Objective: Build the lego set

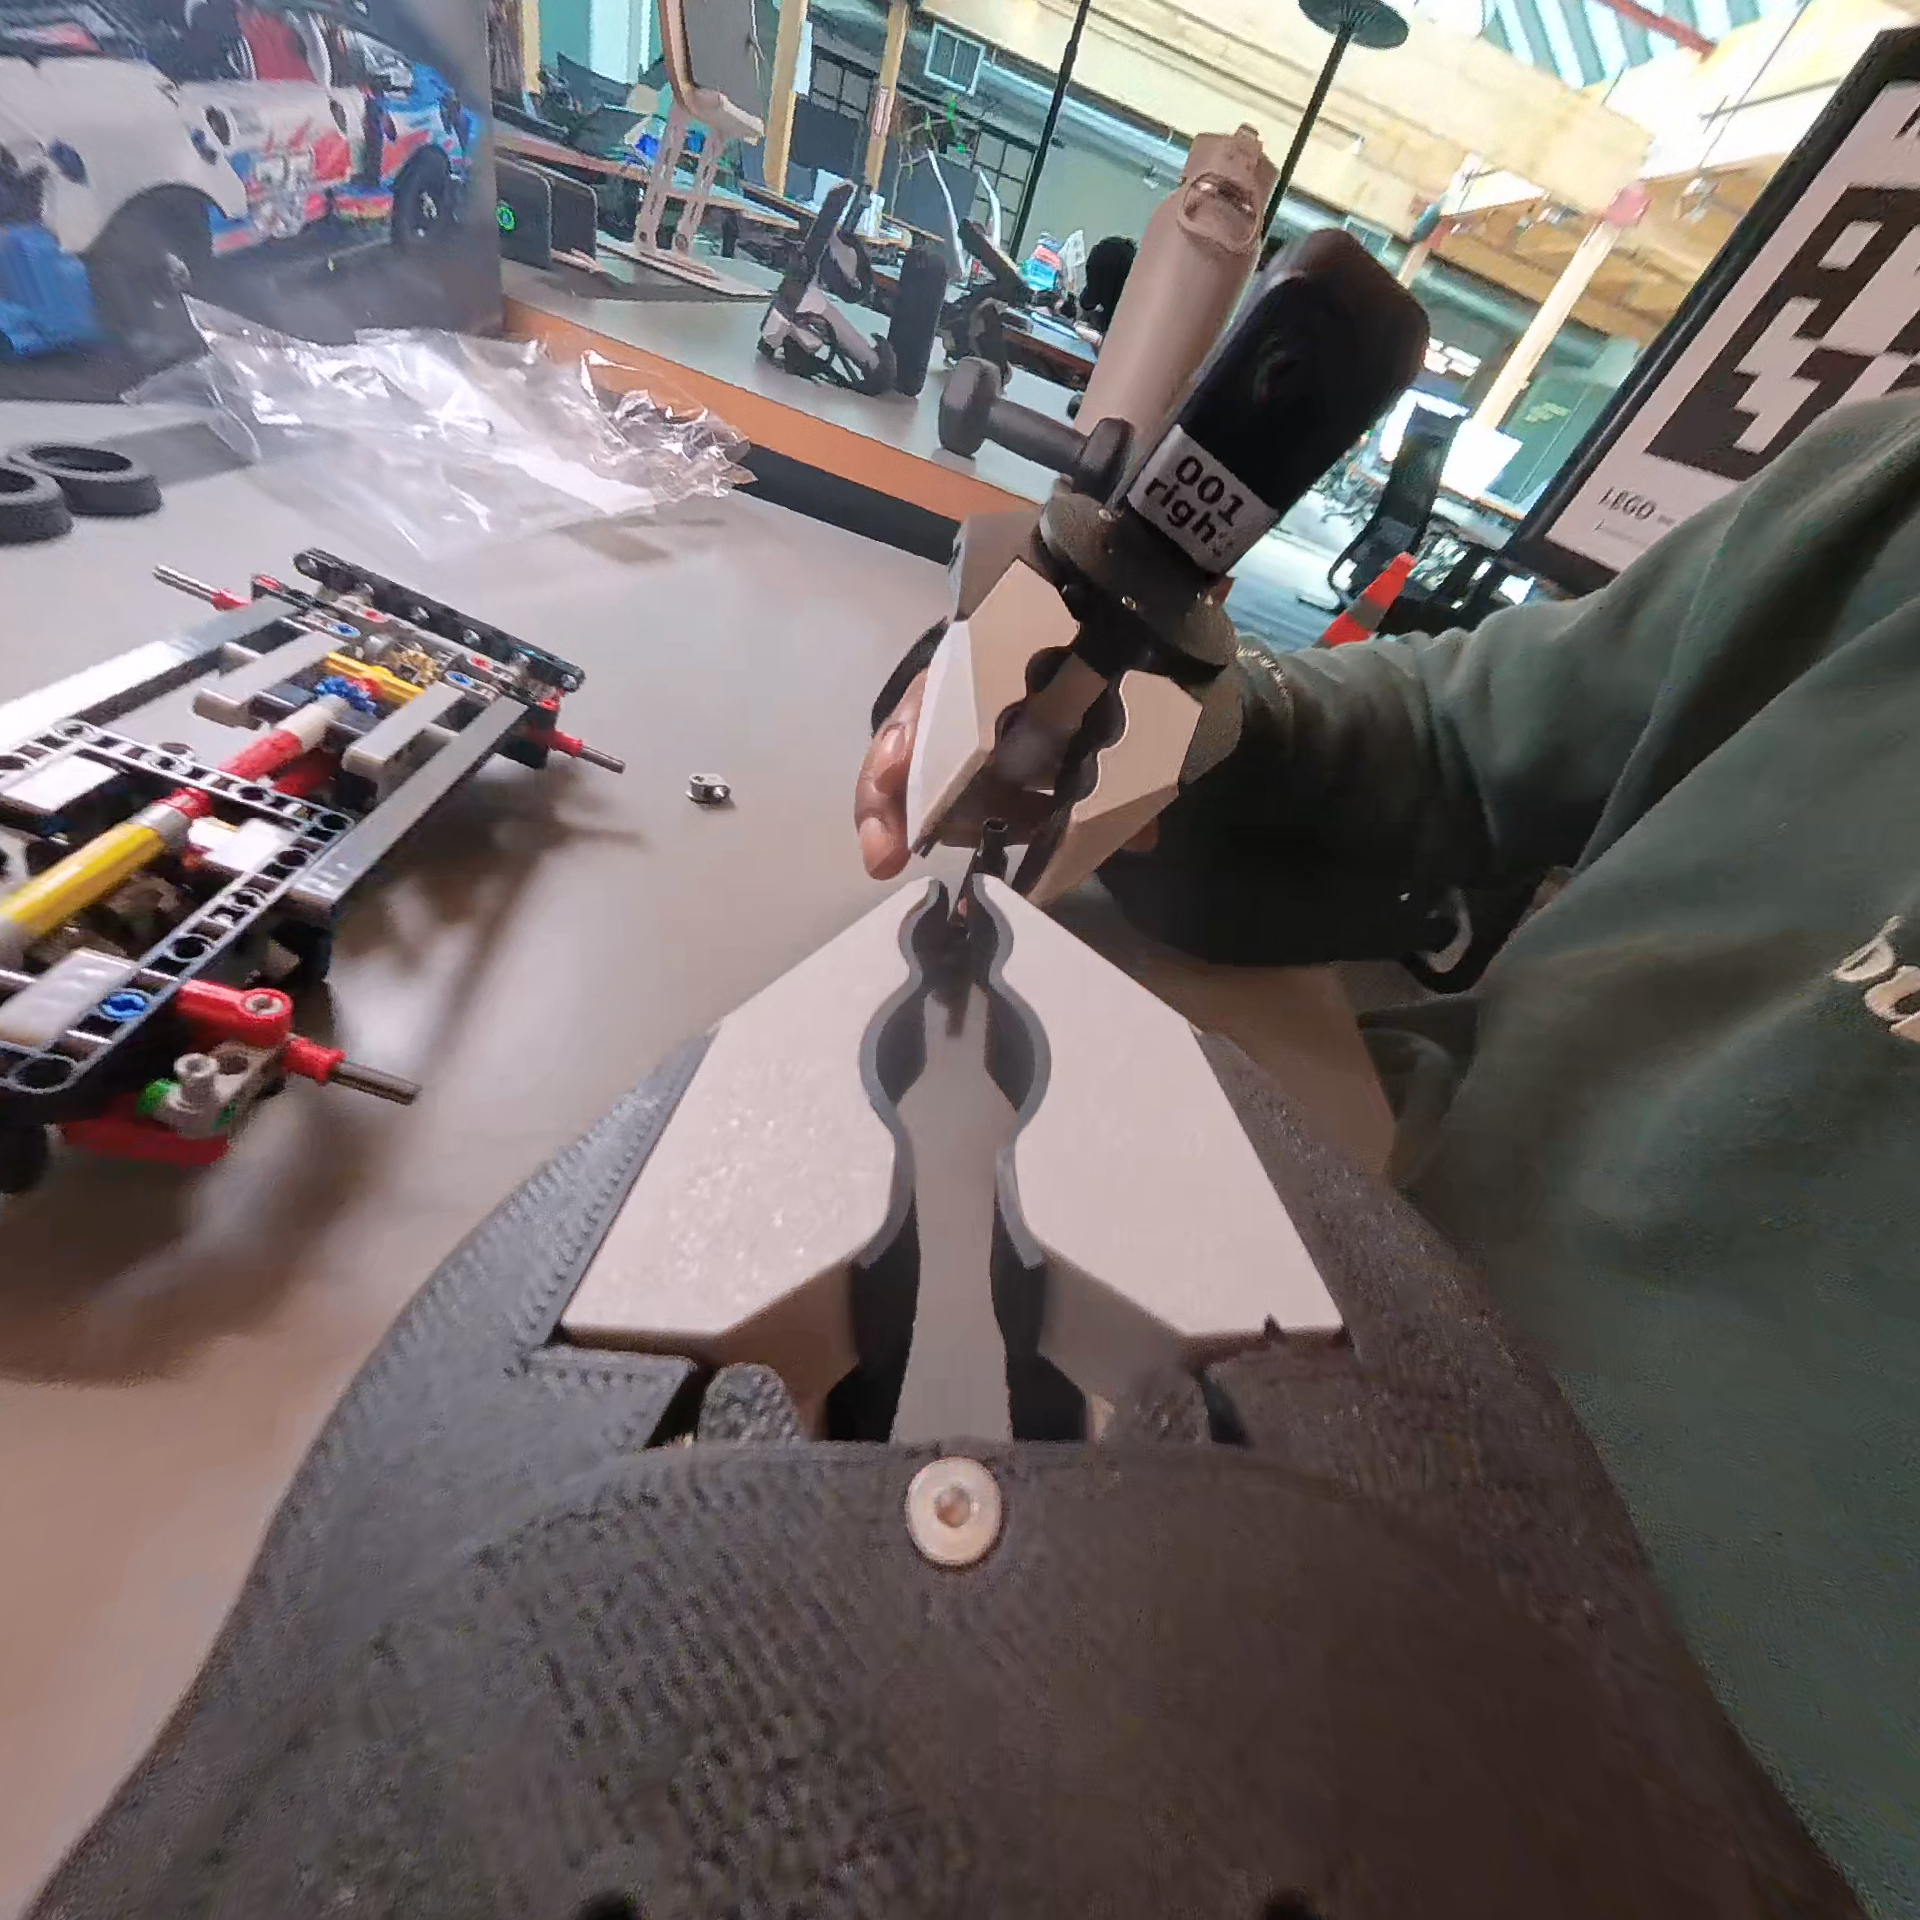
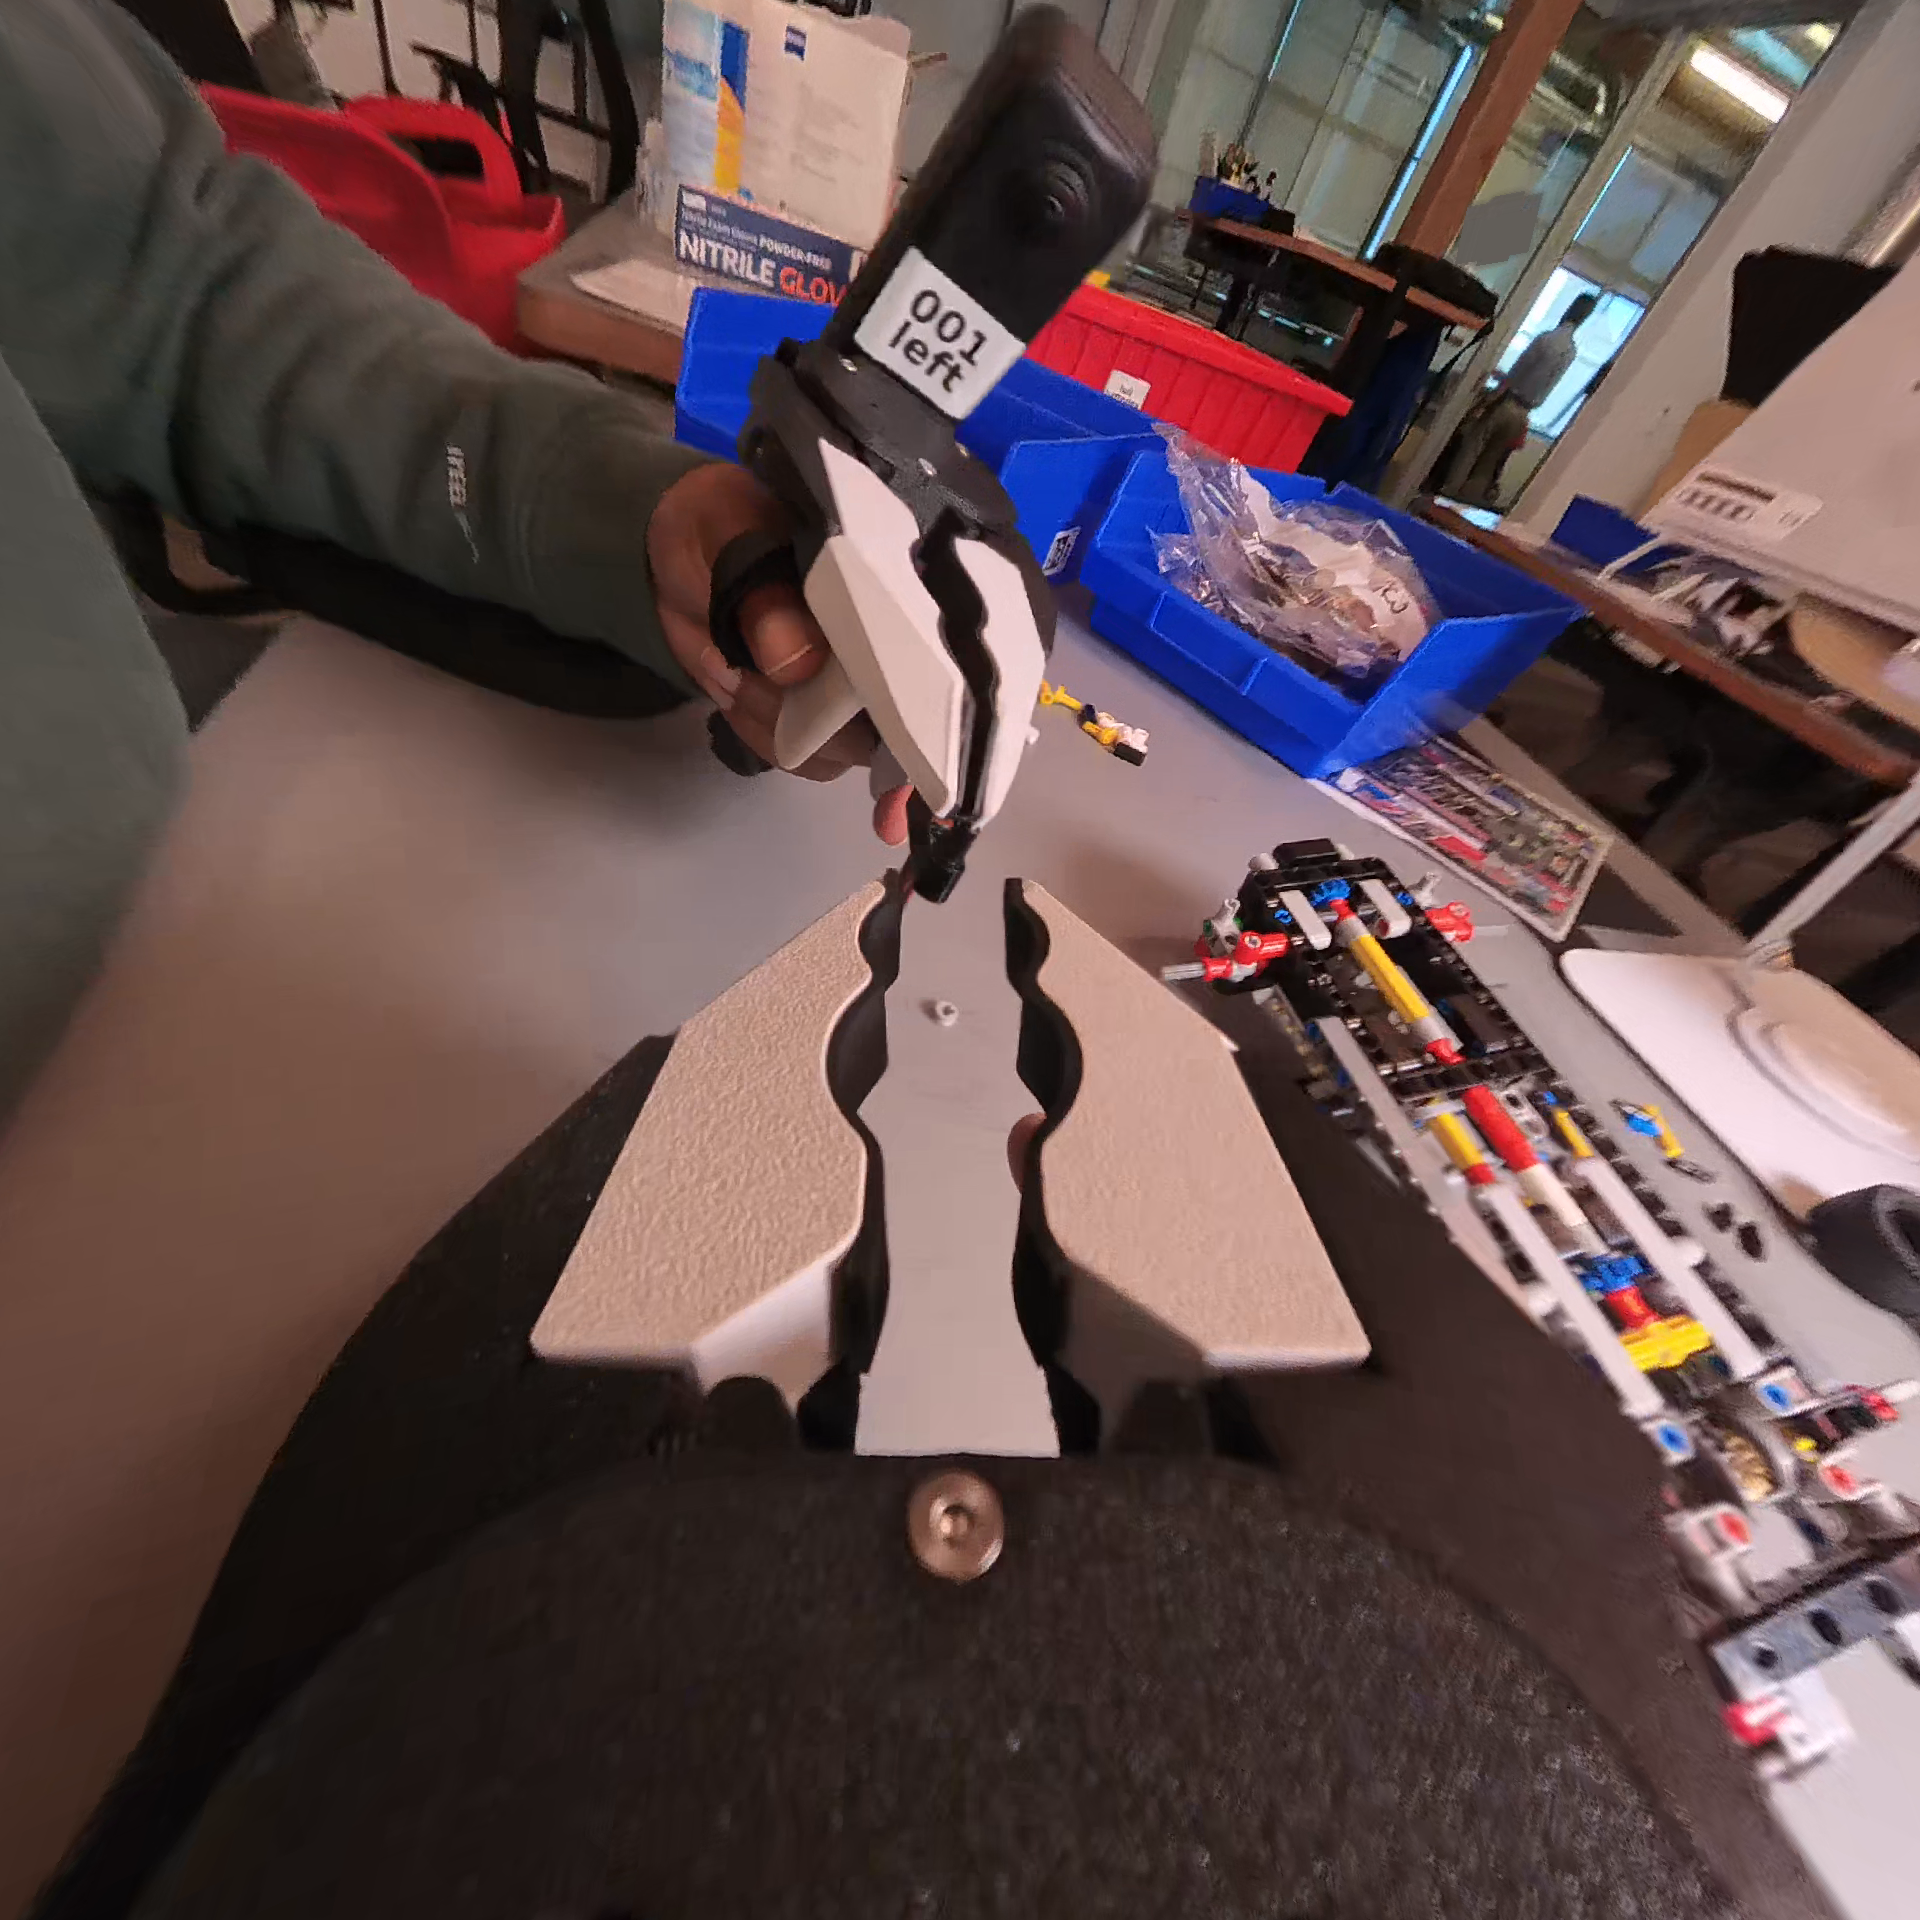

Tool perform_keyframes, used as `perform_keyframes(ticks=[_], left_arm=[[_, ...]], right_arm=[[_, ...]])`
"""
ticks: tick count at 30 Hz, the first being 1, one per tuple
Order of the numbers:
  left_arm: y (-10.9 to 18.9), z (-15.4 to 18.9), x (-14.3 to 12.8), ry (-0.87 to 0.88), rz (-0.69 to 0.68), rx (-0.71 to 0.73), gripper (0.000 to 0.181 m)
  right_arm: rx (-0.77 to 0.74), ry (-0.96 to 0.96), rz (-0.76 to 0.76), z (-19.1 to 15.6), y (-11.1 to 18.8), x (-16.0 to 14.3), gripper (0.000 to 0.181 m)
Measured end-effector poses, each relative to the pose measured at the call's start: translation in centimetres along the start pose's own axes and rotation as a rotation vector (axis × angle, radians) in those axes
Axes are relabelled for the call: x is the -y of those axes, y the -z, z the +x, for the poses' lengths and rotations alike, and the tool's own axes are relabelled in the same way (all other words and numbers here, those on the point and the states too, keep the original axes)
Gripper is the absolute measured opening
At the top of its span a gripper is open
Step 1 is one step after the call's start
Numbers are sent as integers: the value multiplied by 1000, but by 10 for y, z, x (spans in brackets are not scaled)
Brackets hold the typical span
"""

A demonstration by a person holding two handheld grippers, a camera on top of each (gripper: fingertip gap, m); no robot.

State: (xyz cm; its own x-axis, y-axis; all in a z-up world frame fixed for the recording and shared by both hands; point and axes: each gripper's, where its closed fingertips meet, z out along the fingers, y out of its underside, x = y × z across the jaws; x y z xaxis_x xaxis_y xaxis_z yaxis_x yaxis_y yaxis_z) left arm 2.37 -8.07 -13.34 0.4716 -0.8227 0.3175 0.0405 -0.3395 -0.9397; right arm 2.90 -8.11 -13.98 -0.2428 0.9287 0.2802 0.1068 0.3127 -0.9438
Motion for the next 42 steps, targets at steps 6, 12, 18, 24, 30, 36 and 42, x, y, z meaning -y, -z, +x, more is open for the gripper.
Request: perform_keyframes(ticks=[6,12,18,24,30,36,42], left_arm=[[-1,-5,-5,-151,-51,78,2],[-2,-2,-4,-230,-46,97,1],[-5,-1,-10,-291,-83,115,1],[-5,1,-9,-94,-50,26,6],[8,-13,2,287,40,-67,24],[3,-14,-12,532,5,-140,27],[-4,-13,-23,525,-50,-109,29]], right_arm=[[103,-282,-7,0,2,-4,20],[179,-520,-81,-7,-3,-14,15],[171,-483,-46,-6,-4,-10,5],[124,-292,-51,-6,-2,-10,4],[33,-69,-52,0,0,-12,4],[3,26,-73,-1,-2,-16,4],[-47,139,-96,2,-3,-18,4]])
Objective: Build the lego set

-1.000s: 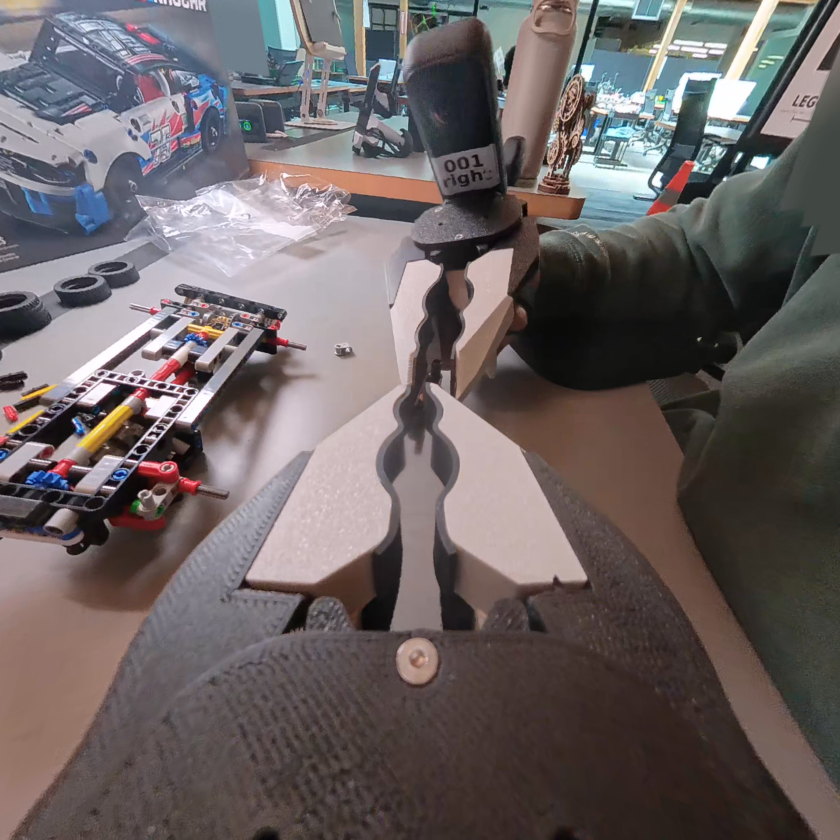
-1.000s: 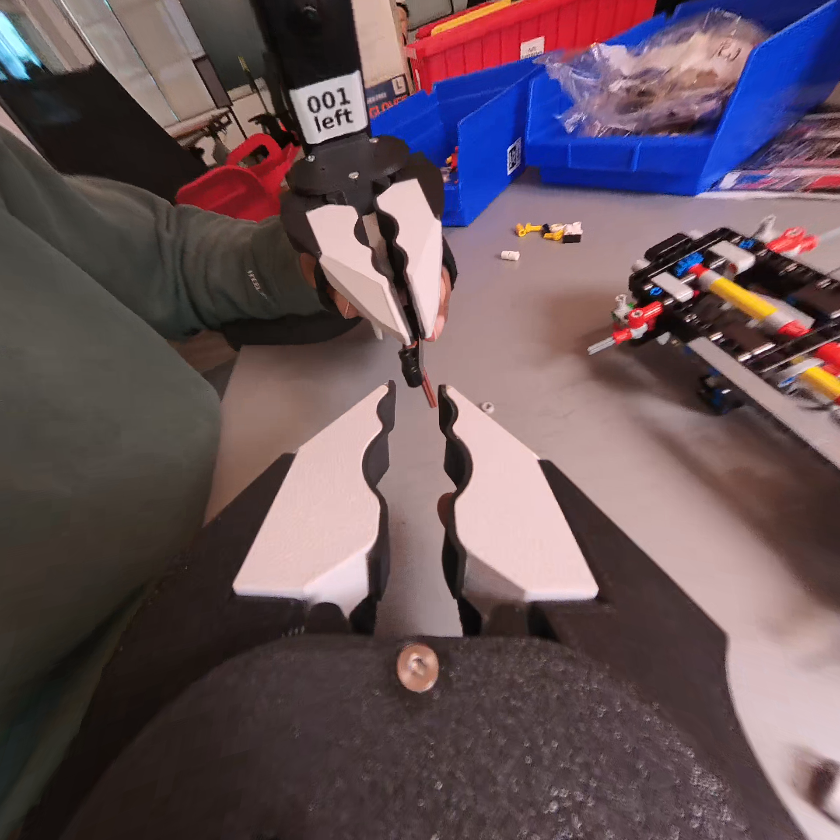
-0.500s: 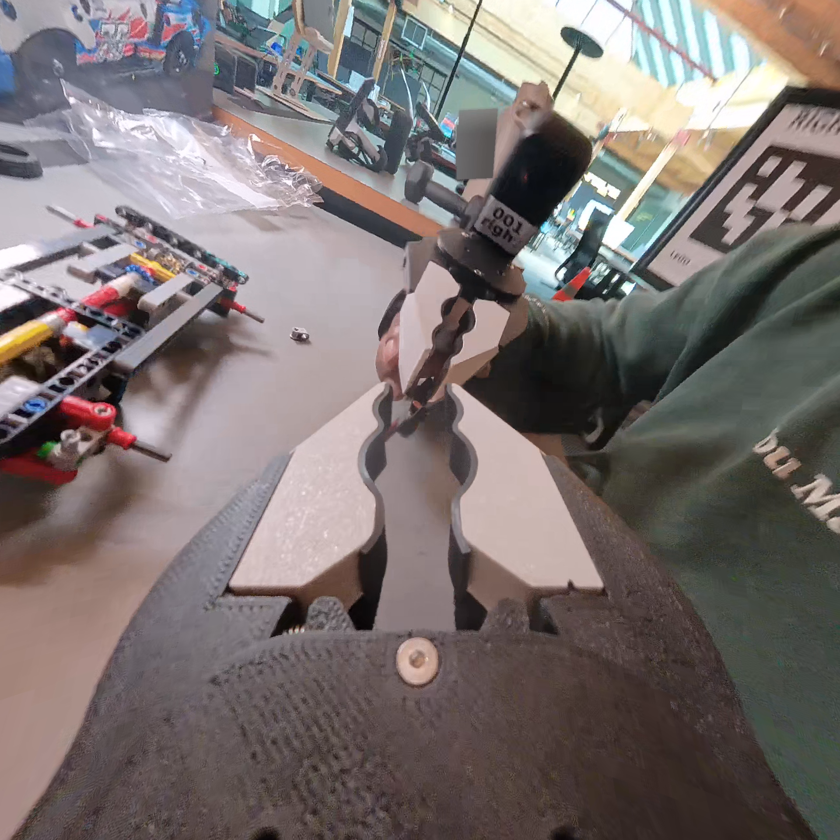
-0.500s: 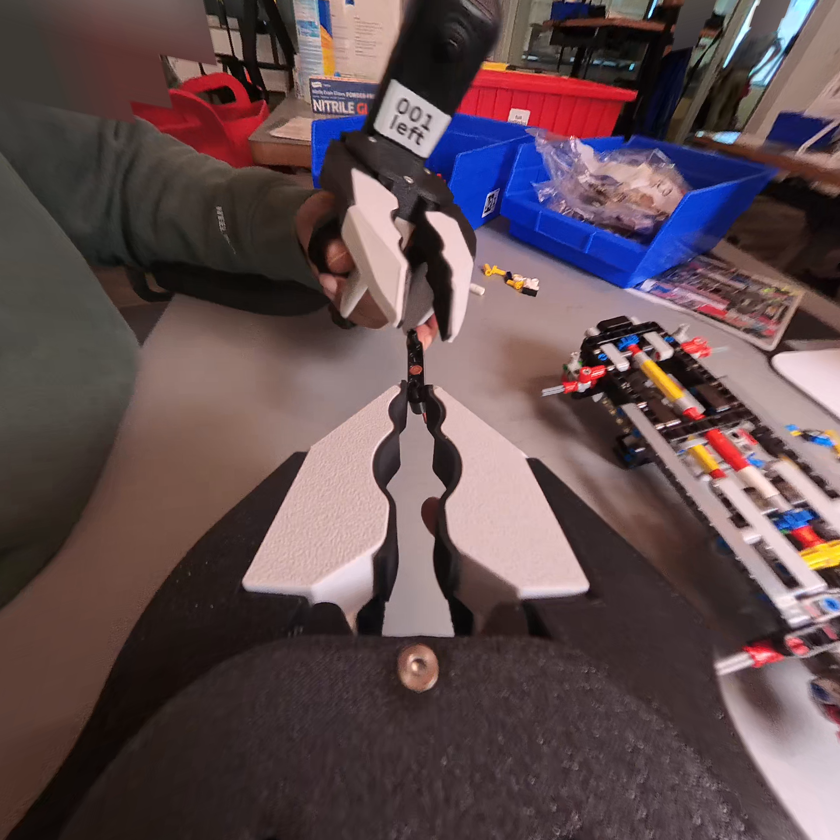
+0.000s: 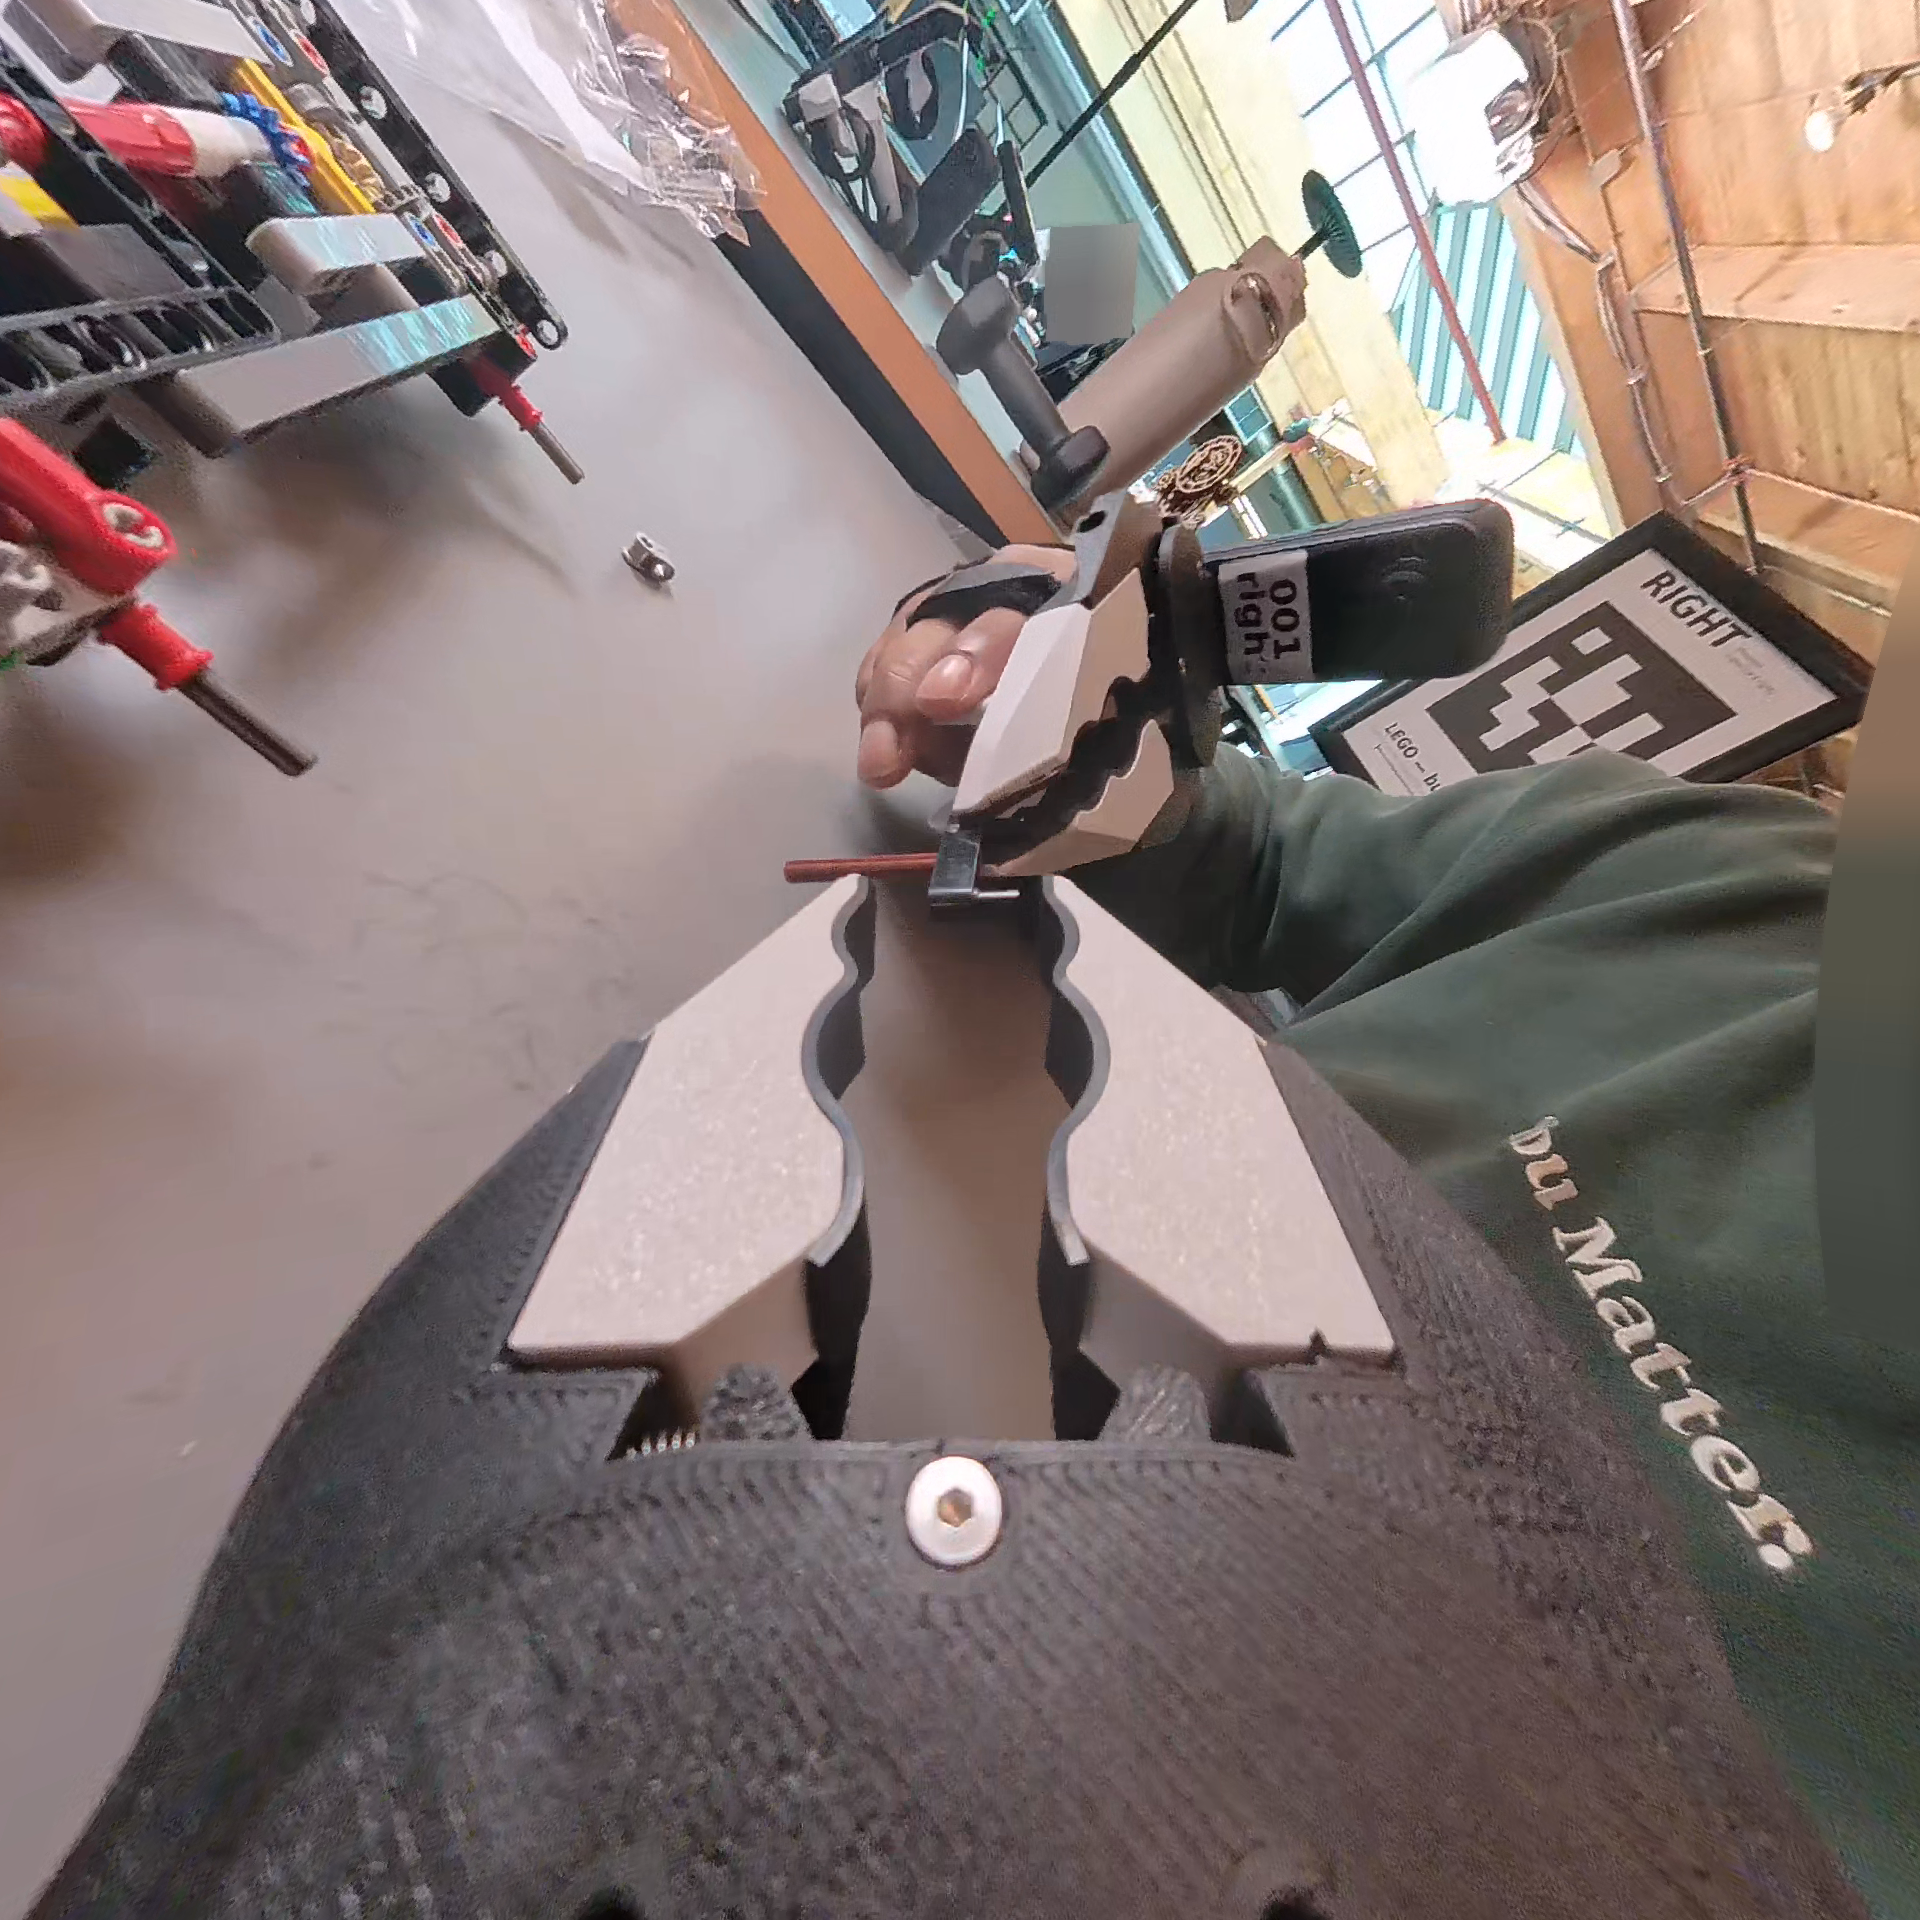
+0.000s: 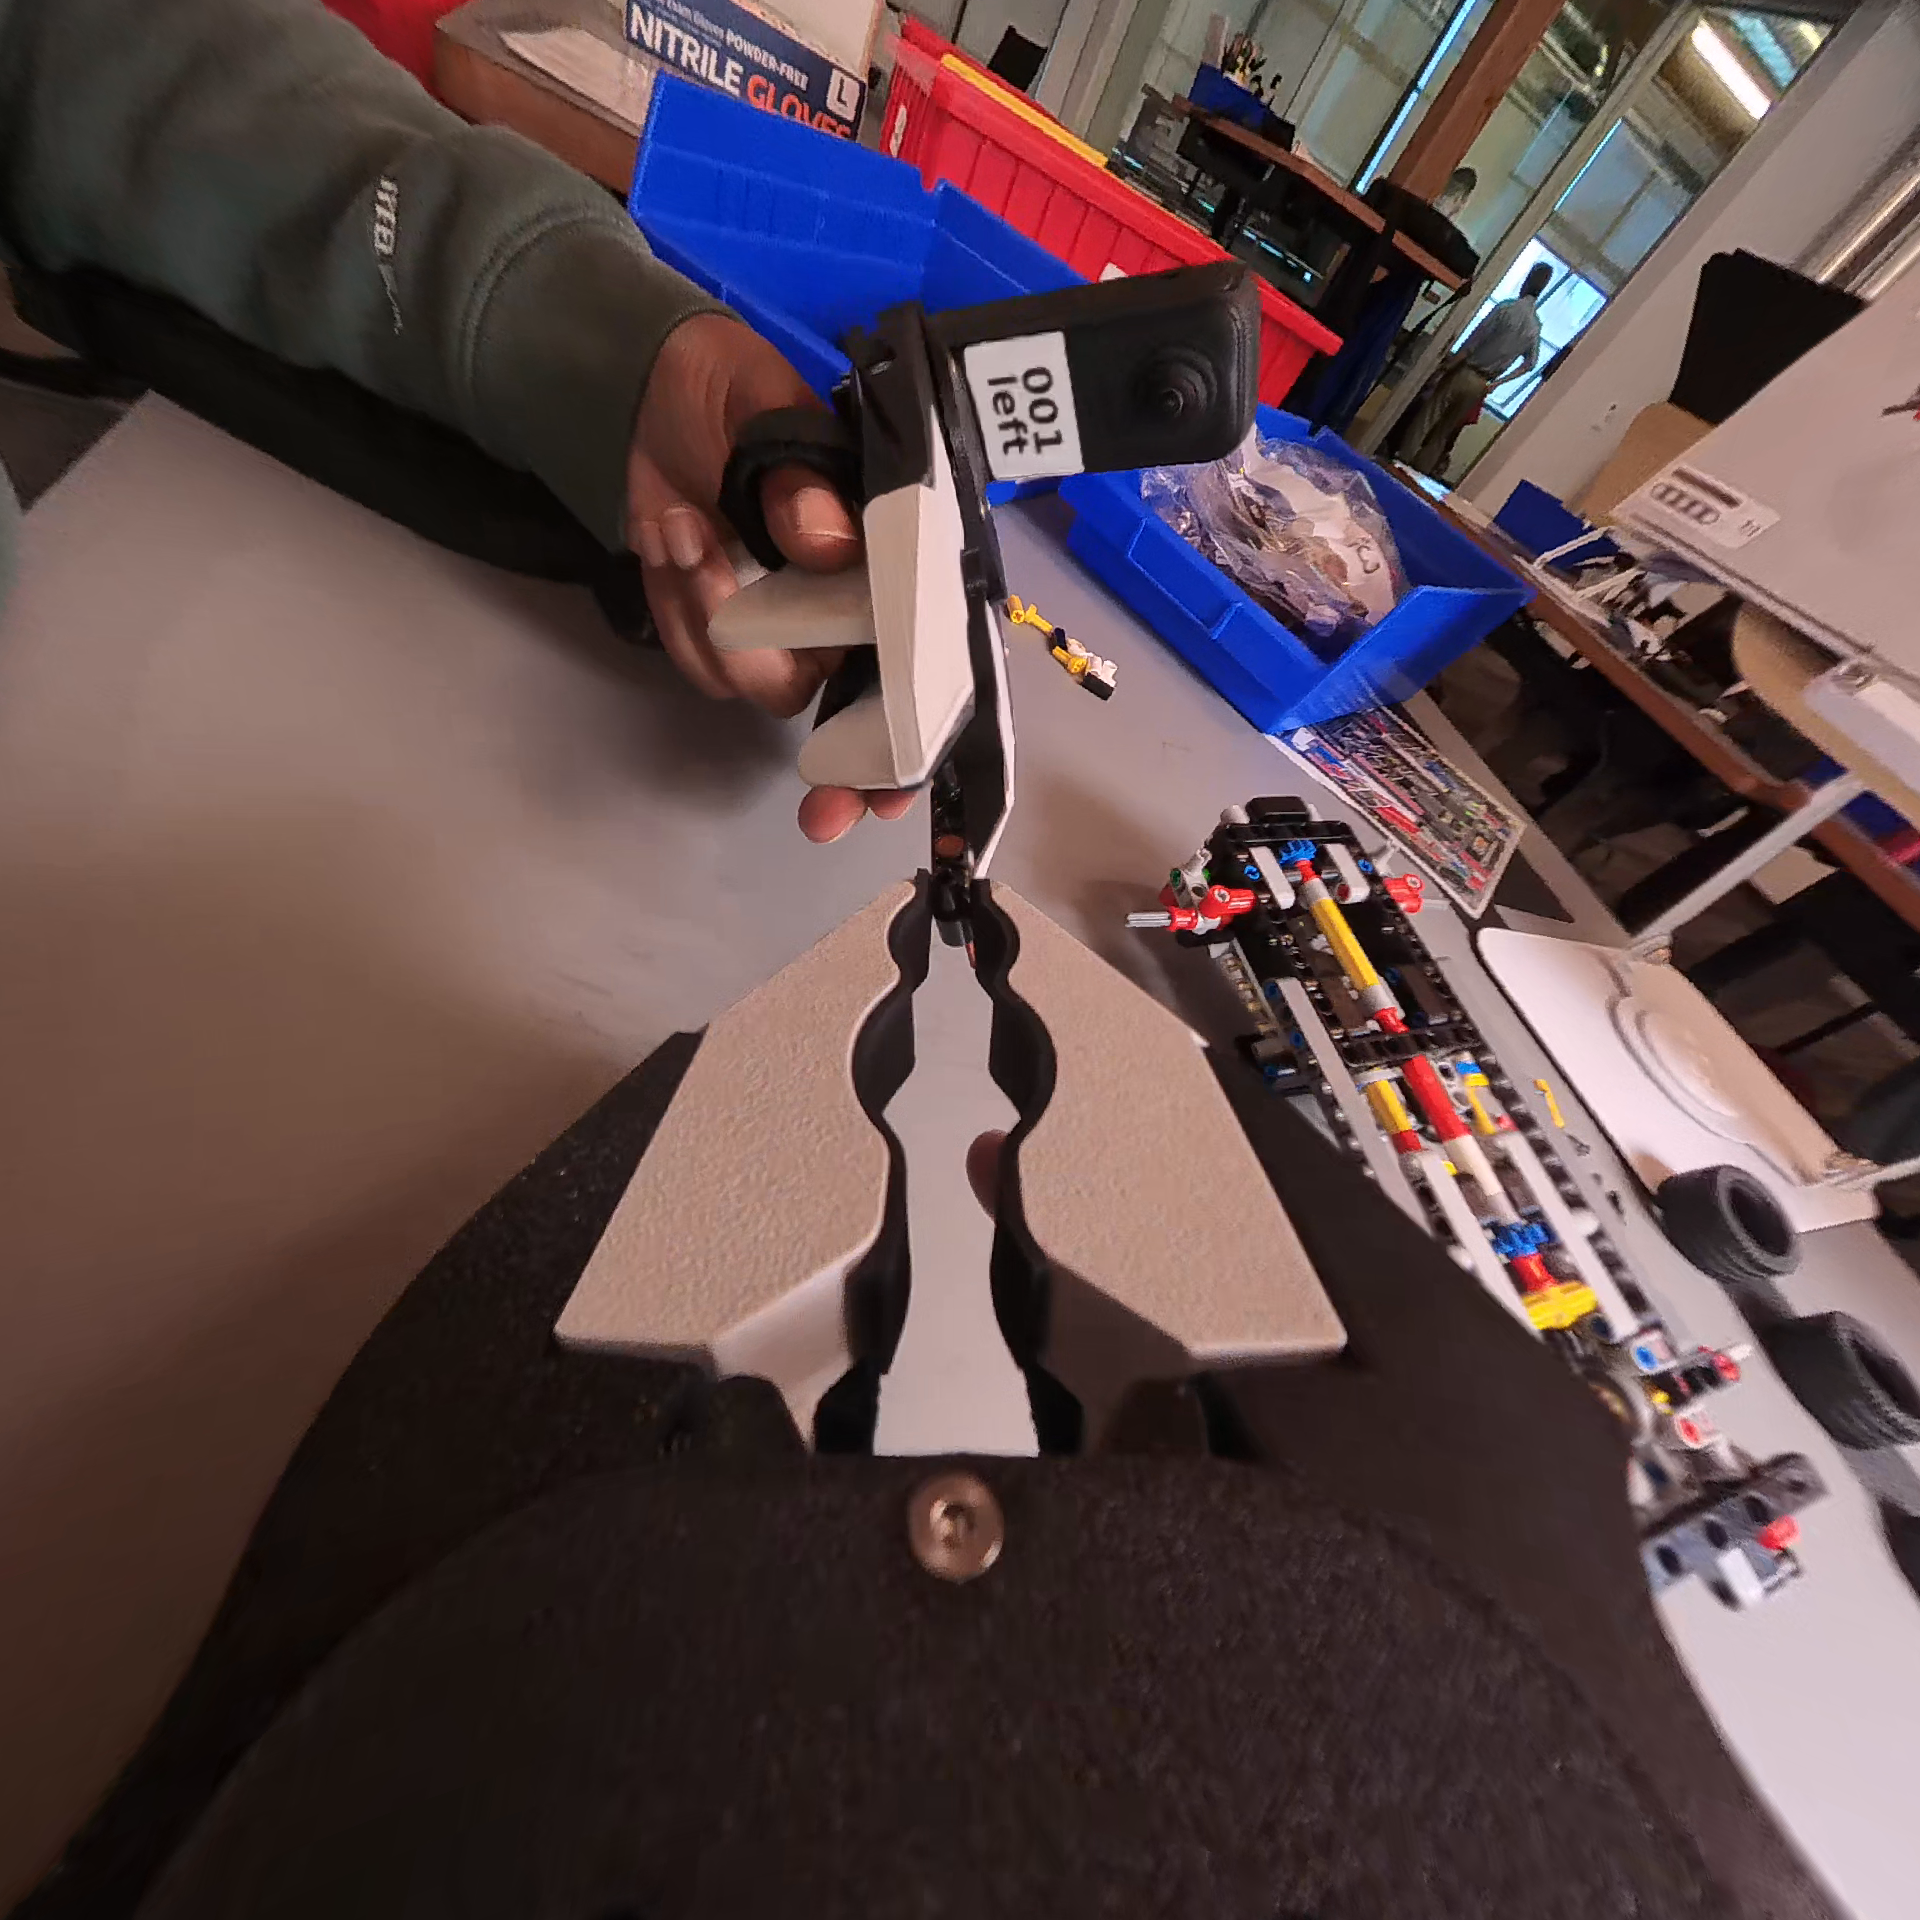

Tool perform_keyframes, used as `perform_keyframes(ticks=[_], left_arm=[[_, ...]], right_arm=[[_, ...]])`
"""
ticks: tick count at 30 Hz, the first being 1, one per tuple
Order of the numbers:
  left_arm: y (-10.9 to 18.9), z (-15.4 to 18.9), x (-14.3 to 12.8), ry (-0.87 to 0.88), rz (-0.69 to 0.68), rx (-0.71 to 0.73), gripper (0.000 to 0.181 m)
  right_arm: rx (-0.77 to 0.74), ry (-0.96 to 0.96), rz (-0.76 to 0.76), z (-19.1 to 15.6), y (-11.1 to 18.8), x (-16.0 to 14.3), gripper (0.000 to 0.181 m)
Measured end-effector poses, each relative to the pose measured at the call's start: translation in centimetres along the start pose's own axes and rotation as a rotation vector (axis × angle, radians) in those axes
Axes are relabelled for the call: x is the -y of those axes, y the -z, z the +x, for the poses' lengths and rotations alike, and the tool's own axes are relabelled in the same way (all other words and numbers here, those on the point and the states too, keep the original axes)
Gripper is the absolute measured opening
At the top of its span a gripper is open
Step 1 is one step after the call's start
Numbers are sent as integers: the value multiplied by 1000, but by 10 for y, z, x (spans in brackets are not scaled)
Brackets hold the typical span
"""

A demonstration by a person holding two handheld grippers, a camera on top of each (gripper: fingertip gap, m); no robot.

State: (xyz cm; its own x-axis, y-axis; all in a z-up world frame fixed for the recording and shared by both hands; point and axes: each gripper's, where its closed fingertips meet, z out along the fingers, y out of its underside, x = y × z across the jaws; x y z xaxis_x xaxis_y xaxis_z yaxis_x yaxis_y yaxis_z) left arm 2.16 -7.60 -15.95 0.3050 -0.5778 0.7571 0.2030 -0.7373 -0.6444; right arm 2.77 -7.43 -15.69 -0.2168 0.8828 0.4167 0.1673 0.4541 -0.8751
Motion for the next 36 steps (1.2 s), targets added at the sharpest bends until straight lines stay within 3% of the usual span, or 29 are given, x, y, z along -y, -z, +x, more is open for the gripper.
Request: perform_keyframes(ticks=[7,16,19,22,25,28,31,32,36], left_arm=[[-5,-6,-6,-153,-43,112,16],[-4,-4,-5,-424,-55,191,15],[-3,-1,0,-627,-52,255,16],[0,4,5,-802,-37,312,15],[1,7,8,-948,-30,362,15],[-3,12,6,-1081,-42,390,15],[-8,16,1,-1187,-59,409,16],[-10,17,0,-1215,-67,415,15],[-9,17,0,-1288,-74,449,16]], right_arm=[[-84,271,-69,-3,-6,-3,4],[-179,590,-107,-3,-6,1,4],[-114,350,-49,-5,-4,5,14],[62,-129,65,-6,3,16,26],[123,-597,179,20,12,25,24],[180,-917,213,31,10,22,22],[281,-1057,189,18,1,21,18],[288,-1073,188,15,-1,21,5],[300,-1068,210,16,0,24,0]])
